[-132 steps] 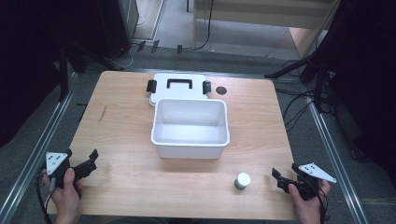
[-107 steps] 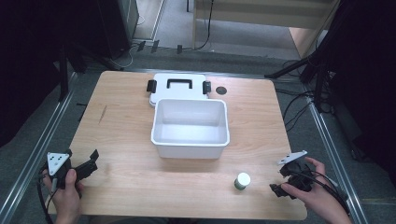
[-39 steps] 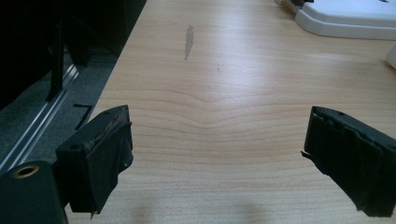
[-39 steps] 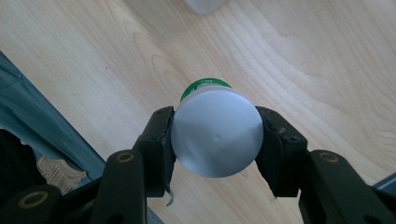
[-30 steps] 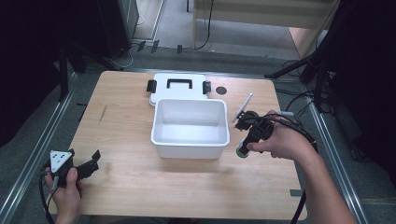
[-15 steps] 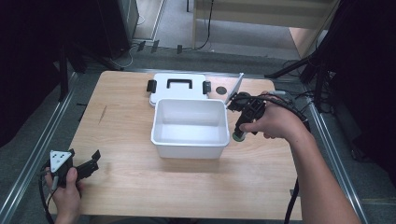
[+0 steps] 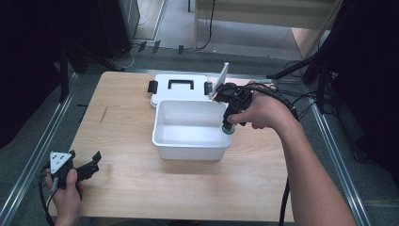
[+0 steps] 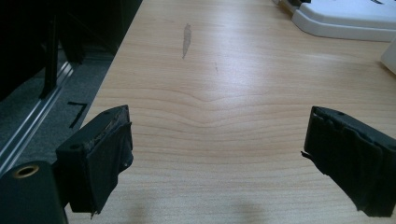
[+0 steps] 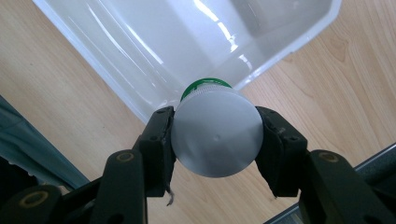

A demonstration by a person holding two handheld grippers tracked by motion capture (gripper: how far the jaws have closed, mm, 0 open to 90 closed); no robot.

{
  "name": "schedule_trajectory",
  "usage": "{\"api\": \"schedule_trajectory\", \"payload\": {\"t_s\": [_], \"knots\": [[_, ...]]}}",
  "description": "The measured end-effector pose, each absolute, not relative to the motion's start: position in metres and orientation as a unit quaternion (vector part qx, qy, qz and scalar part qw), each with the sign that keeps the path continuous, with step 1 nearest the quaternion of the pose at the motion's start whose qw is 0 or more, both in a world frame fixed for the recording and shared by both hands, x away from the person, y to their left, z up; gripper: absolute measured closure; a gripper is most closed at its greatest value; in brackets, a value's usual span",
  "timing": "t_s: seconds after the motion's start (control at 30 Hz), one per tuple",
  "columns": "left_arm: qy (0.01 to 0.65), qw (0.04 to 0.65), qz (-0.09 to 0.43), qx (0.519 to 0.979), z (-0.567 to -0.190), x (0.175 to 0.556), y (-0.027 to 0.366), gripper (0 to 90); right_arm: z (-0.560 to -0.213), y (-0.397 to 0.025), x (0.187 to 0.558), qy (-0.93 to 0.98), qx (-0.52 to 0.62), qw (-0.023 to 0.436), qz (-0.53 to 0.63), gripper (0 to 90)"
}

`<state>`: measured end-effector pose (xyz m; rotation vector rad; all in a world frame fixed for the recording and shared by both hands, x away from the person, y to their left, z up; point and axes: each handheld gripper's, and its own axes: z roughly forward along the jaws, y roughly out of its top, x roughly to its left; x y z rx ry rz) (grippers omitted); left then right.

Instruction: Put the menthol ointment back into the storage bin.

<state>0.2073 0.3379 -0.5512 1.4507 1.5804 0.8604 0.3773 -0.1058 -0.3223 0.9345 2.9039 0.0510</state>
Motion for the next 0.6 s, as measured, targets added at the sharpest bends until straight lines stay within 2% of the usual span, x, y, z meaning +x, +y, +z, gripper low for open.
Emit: {"api": "schedule_trajectory", "payload": {"t_s": [0.23,0.6], "knots": [[0.625,0.405,0.338,0.575,-0.551,0.207,0.338,8.3,-0.326,-0.092,0.38,0.958,0.282,0.052,0.026,51.7],[0.624,0.406,0.334,0.578,-0.551,0.208,0.339,8.6,-0.353,-0.078,0.39,0.978,0.195,0.062,0.037,51.7]]}}
